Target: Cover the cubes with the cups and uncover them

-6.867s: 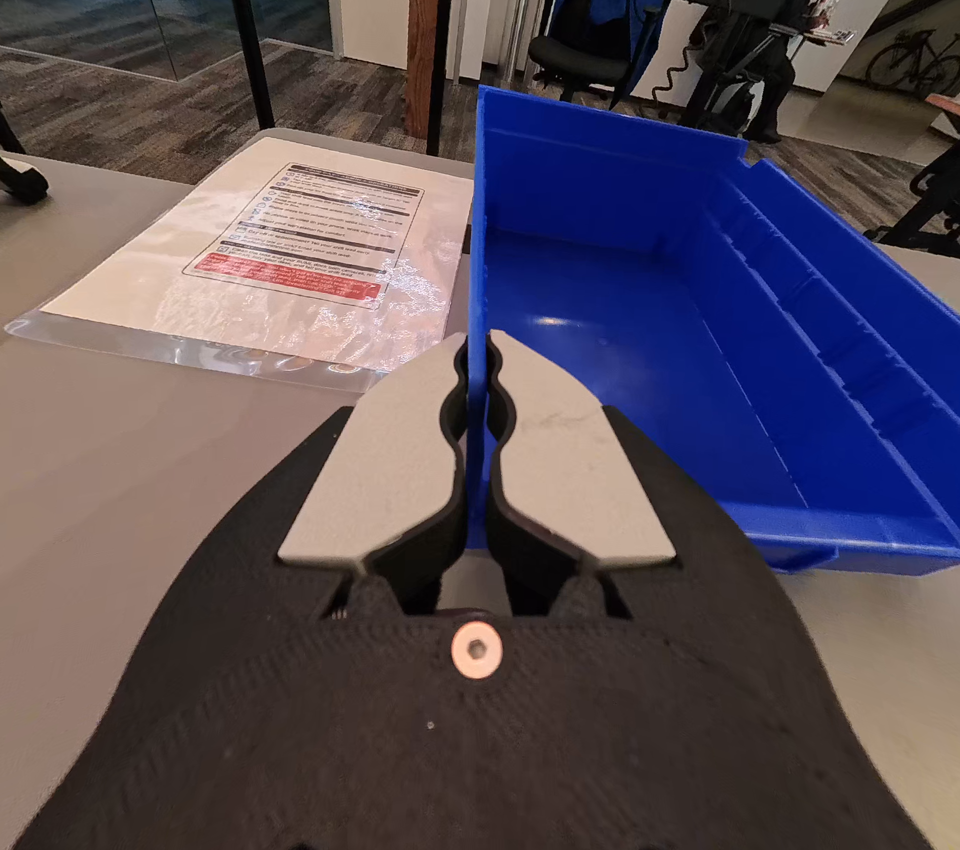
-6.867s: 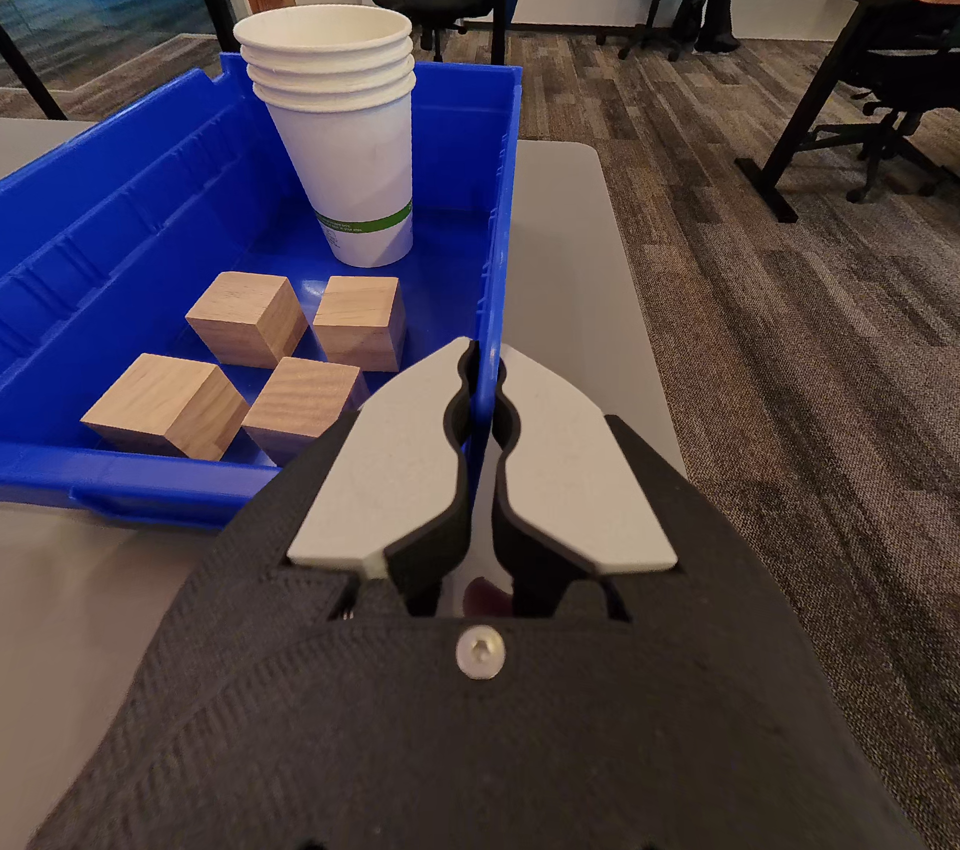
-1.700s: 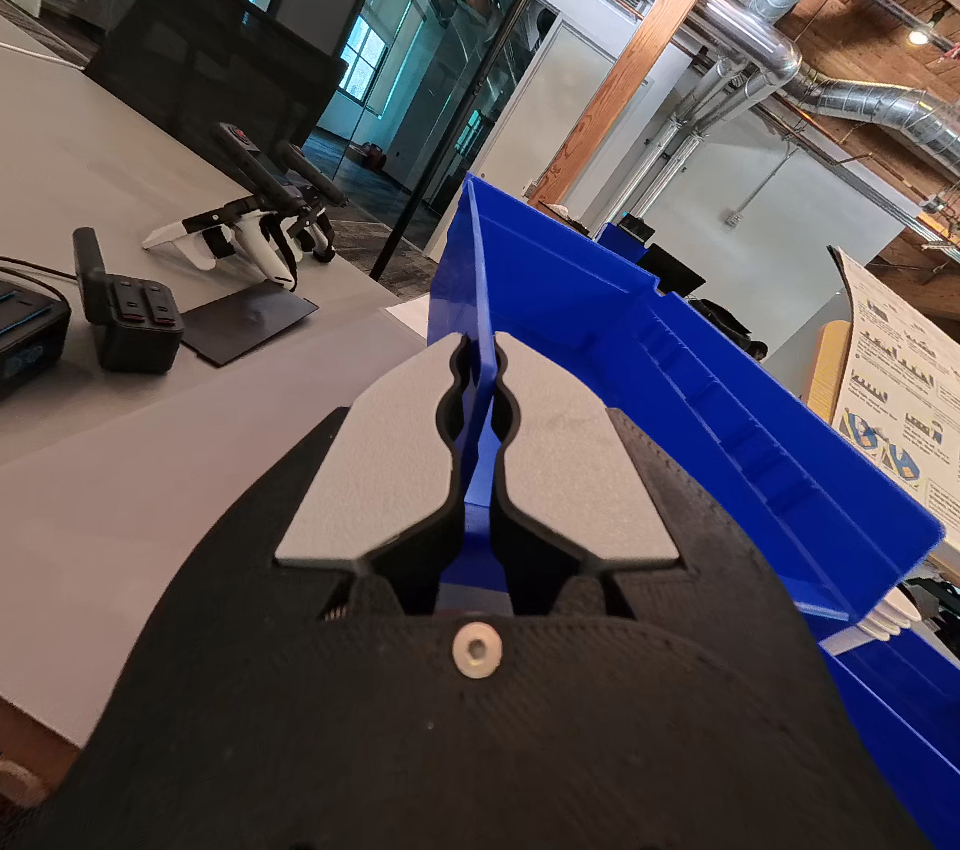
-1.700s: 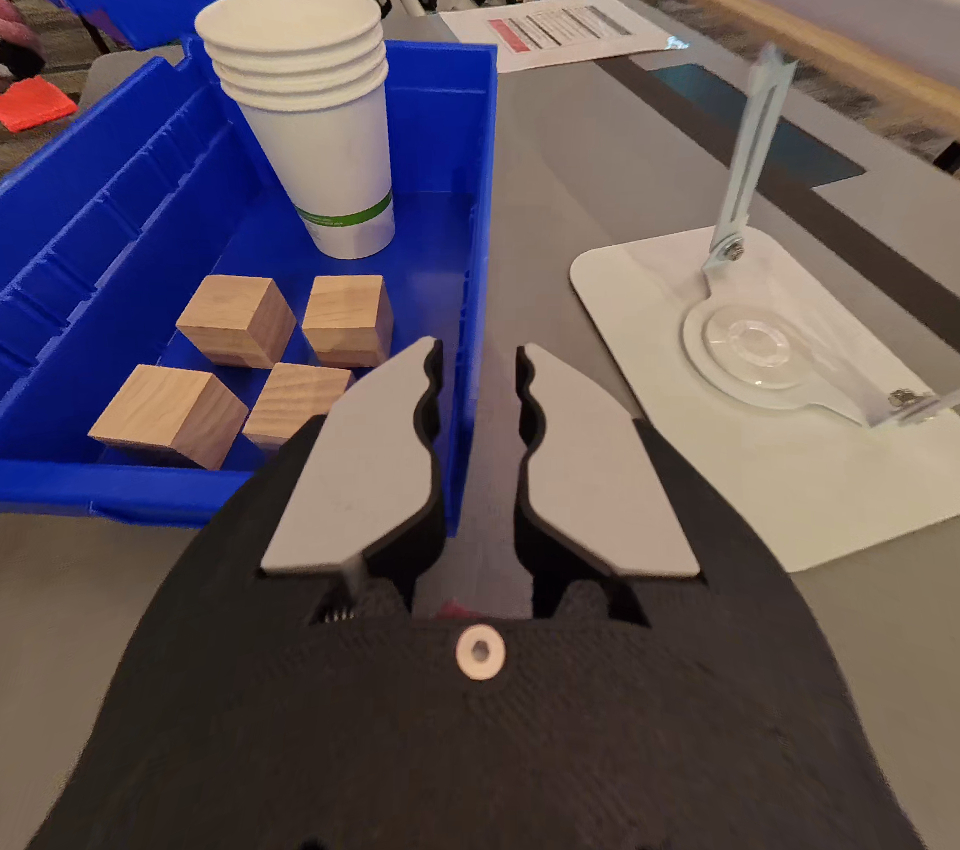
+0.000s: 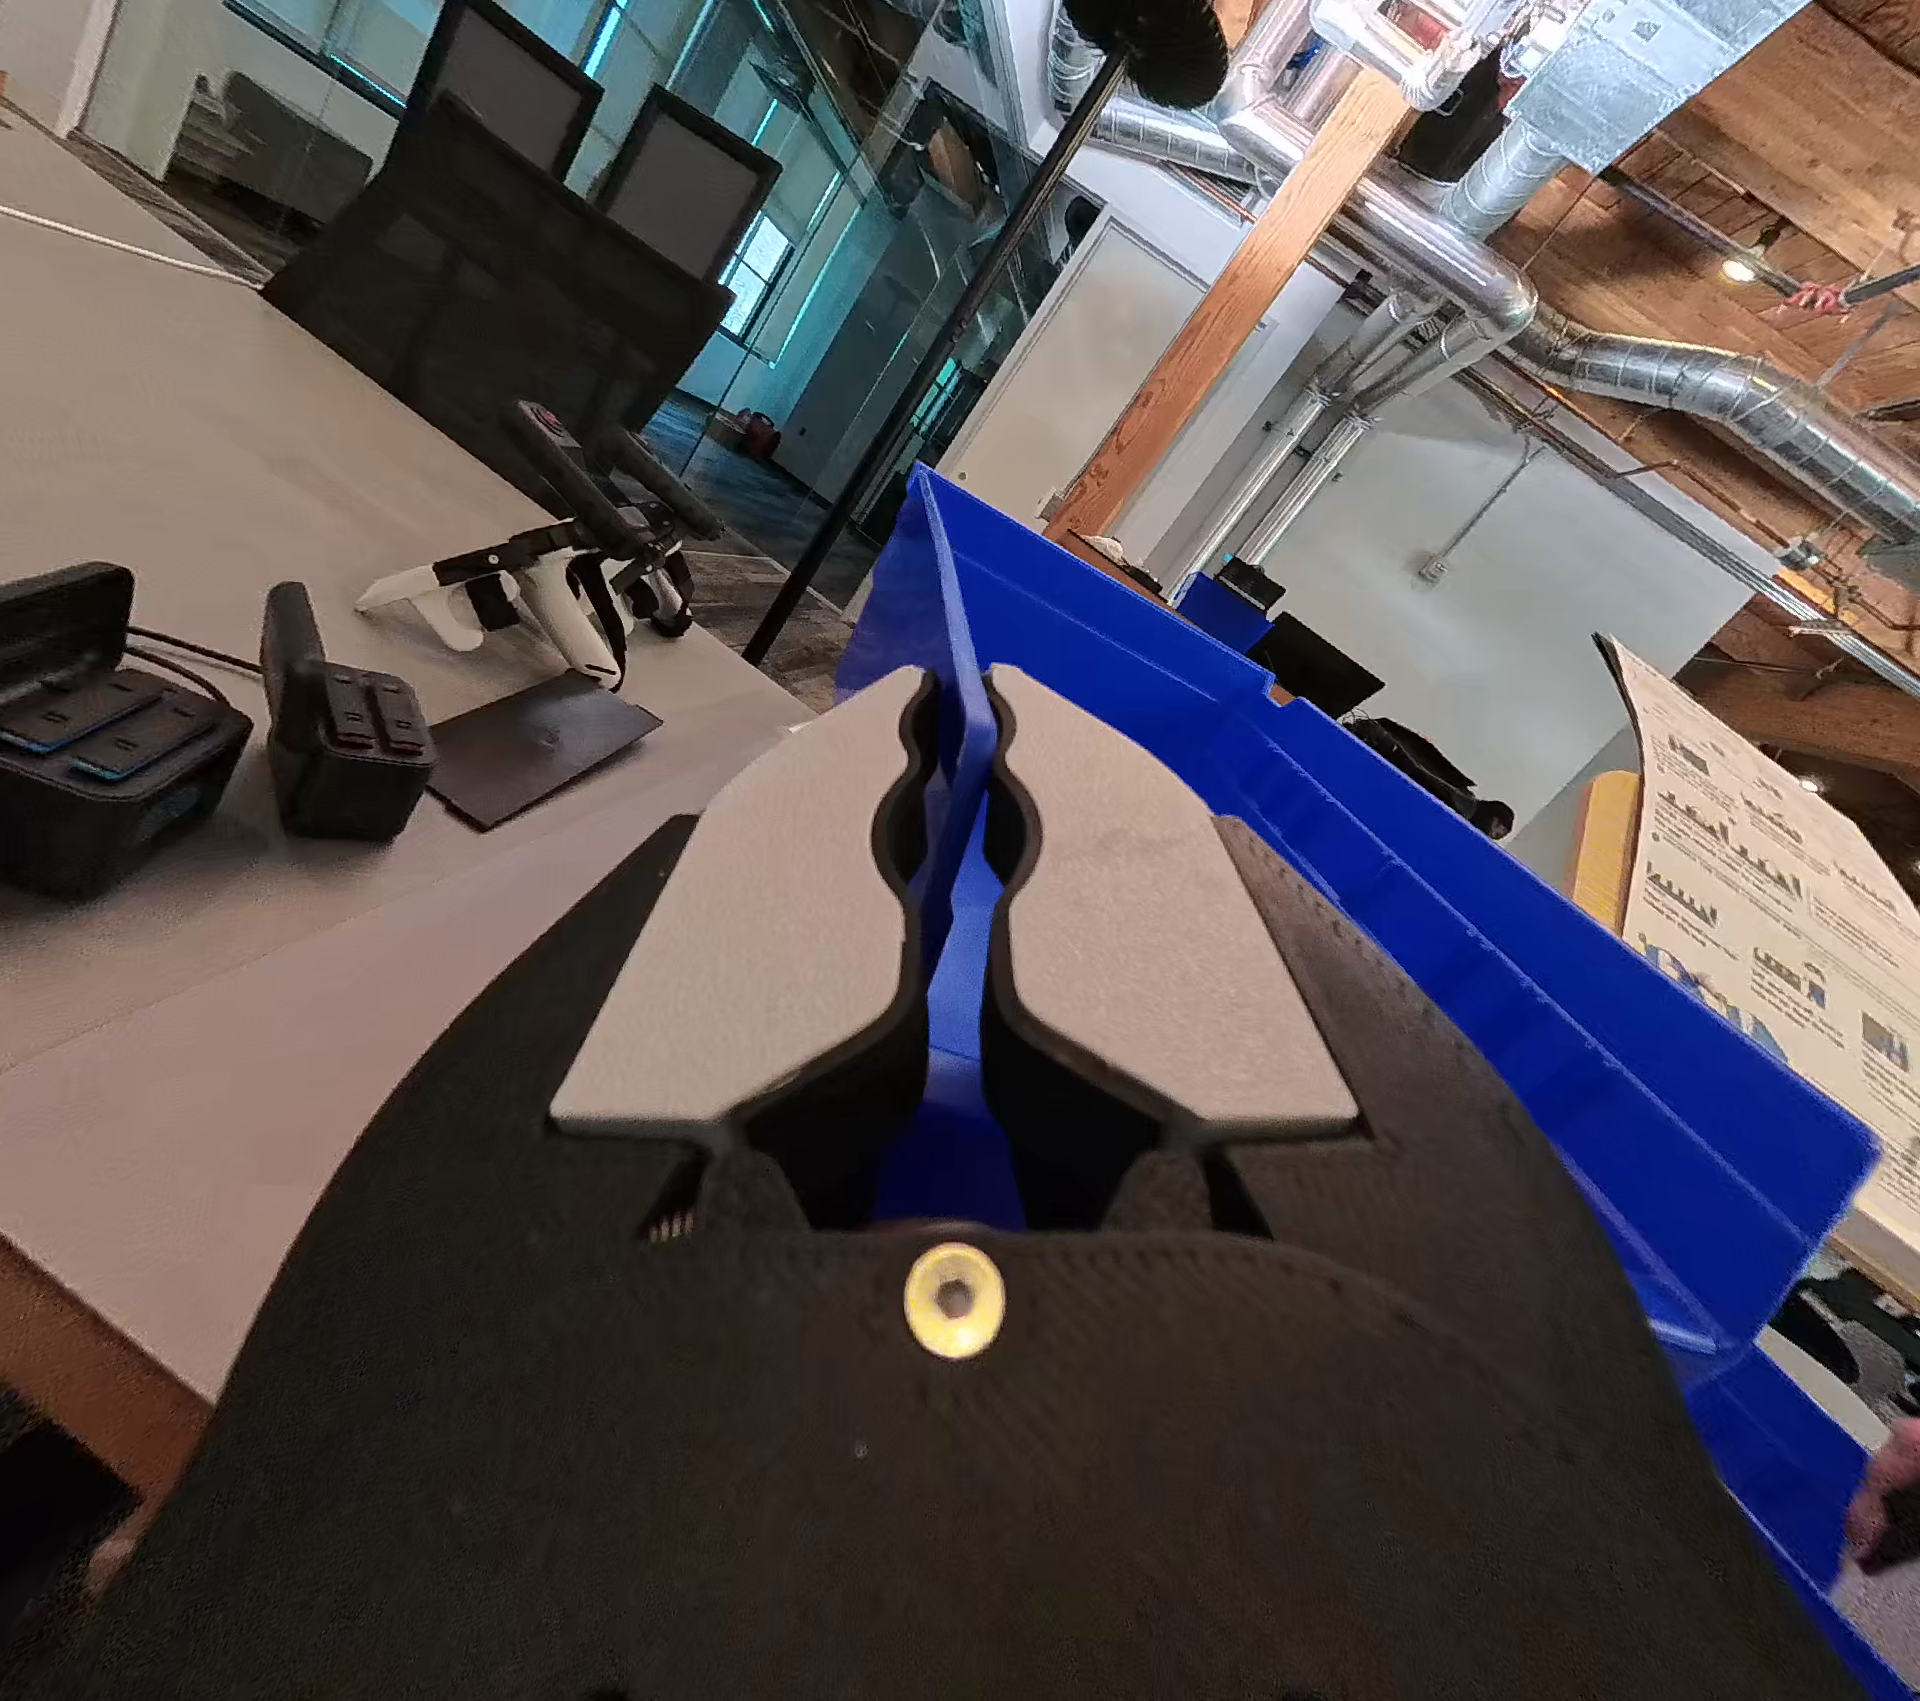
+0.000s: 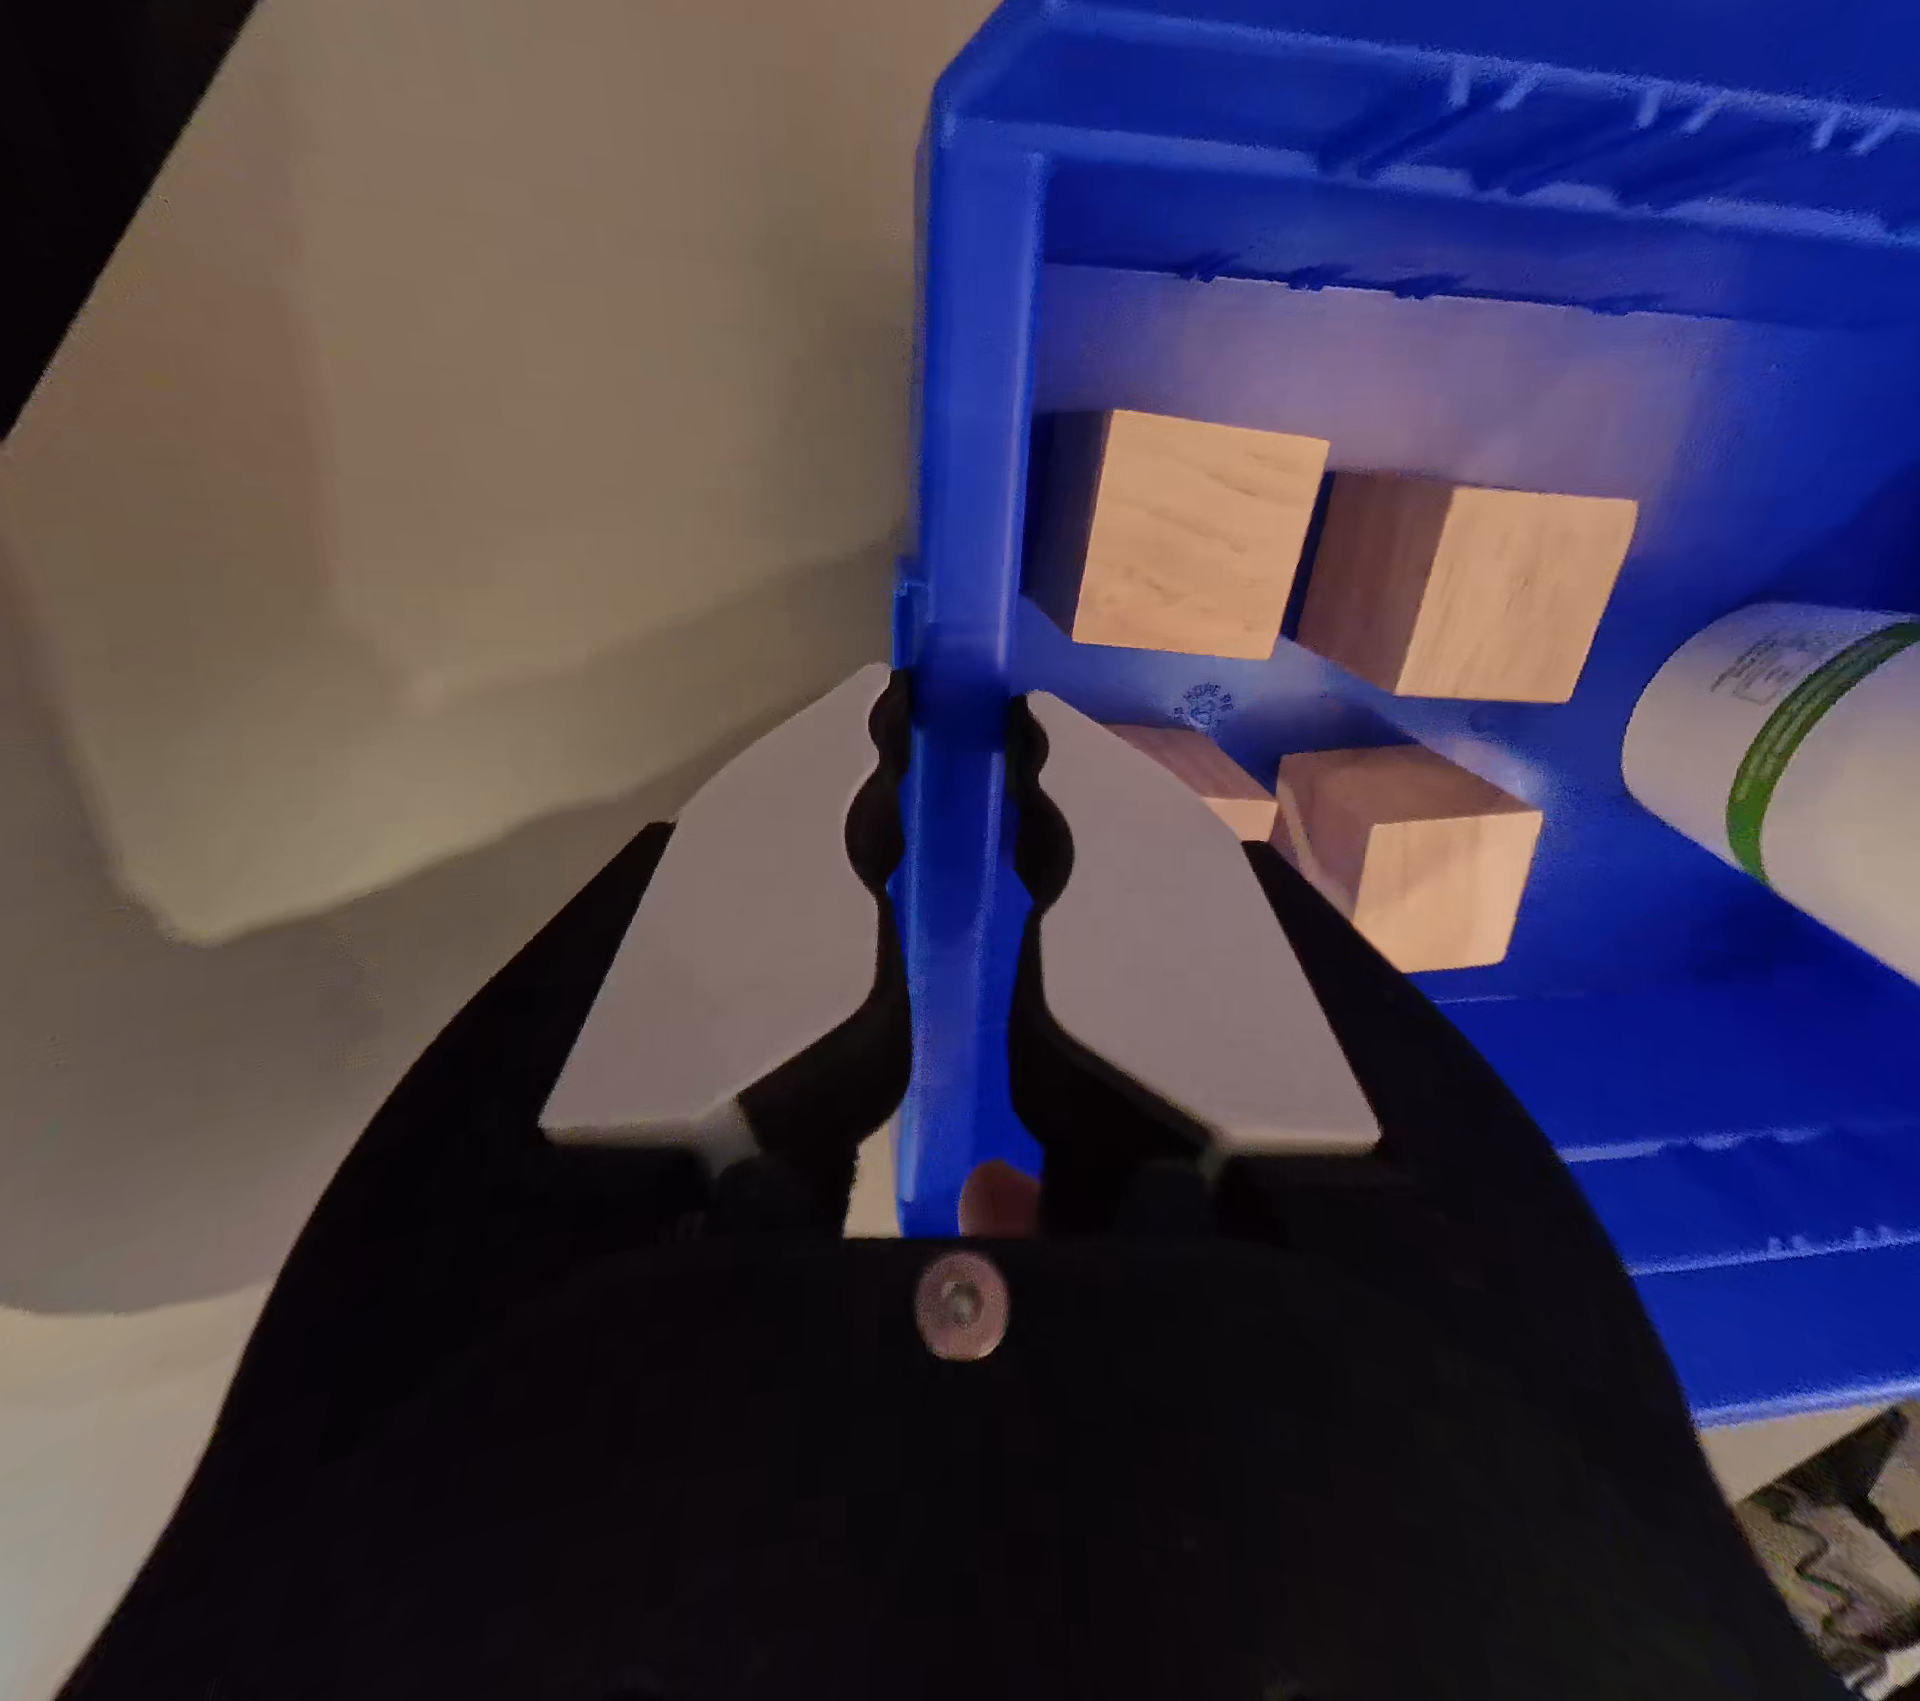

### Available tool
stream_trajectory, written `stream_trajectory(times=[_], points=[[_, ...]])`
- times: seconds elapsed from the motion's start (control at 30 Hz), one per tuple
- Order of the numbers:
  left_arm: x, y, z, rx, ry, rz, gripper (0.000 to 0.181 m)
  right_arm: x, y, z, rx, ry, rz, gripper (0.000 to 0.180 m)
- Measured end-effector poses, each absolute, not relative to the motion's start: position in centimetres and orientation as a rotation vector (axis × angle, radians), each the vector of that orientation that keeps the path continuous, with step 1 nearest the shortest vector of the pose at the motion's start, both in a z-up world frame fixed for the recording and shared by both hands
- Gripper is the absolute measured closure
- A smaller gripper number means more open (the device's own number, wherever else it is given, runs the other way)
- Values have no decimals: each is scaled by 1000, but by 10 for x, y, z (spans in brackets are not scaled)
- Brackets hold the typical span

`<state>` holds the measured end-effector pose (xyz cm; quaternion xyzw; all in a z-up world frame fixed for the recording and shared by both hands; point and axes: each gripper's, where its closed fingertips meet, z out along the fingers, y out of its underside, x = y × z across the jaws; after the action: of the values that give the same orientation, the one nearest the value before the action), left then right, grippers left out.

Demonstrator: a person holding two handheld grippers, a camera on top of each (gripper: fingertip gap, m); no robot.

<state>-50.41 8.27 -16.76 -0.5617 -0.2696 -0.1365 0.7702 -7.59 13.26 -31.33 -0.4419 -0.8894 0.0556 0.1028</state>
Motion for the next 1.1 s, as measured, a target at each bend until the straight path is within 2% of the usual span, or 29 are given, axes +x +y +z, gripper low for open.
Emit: stream_trajectory(times=[0.6,1.1], points=[[-527,72,-174,-1211,-622,-255,176,-231,234,-314,-1843,-2245,169,162],[-531,76,-180,-1218,-629,-265,176,-286,332,-315,-2035,-2068,132,162]])
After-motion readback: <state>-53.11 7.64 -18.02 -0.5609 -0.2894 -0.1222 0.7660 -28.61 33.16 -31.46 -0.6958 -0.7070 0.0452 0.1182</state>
